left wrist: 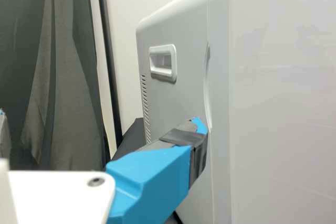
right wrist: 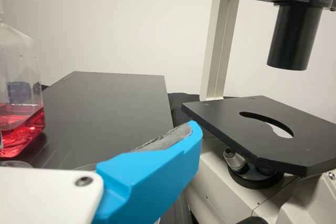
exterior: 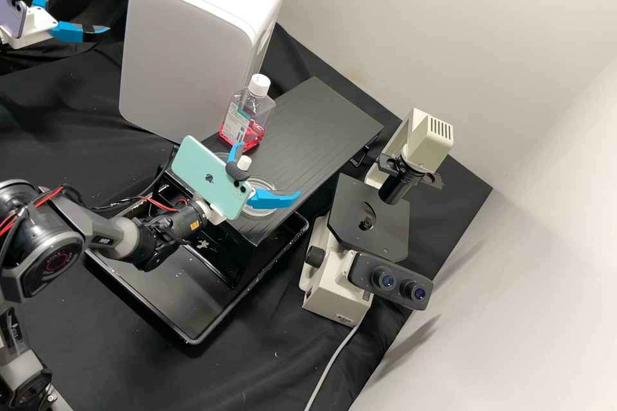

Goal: Place the lid on the petri dish

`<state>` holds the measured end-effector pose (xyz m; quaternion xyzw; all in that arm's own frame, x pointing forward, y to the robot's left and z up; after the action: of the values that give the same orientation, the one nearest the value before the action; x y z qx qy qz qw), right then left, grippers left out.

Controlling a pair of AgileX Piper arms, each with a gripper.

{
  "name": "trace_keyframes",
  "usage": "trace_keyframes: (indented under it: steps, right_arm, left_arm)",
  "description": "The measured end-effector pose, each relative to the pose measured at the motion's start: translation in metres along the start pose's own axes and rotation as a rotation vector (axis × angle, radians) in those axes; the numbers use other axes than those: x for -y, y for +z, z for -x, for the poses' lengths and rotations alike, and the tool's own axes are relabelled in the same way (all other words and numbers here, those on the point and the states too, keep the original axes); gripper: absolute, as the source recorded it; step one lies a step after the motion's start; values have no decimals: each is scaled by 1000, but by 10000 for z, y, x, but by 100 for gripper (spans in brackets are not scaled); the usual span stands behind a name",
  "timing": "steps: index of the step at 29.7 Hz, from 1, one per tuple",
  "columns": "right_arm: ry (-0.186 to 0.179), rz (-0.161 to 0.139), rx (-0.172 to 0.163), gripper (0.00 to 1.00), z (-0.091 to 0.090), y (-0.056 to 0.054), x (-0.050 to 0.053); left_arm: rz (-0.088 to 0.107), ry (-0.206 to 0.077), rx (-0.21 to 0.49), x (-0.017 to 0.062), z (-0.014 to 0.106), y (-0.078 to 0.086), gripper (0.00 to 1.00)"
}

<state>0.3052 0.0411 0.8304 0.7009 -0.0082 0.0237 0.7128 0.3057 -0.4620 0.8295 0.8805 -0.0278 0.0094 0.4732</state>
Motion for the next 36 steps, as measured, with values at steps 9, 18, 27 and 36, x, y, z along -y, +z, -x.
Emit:
trace_keyframes:
  steps: [9, 18, 27, 36]
  right_arm:
    - [0, 0, 0, 100, 0, 0, 0]
    - [0, 0, 0, 100, 0, 0, 0]
    - [0, 0, 0, 100, 0, 0, 0]
    - [0, 0, 0, 100, 0, 0, 0]
  left_arm:
    - [0, 0, 0, 0, 0, 0, 100]
    - [19, -4, 19, 13, 1, 65, 100]
    - [66, -18, 126, 56, -3, 415, 100]
    - [47, -25, 236, 310, 25, 619, 100]
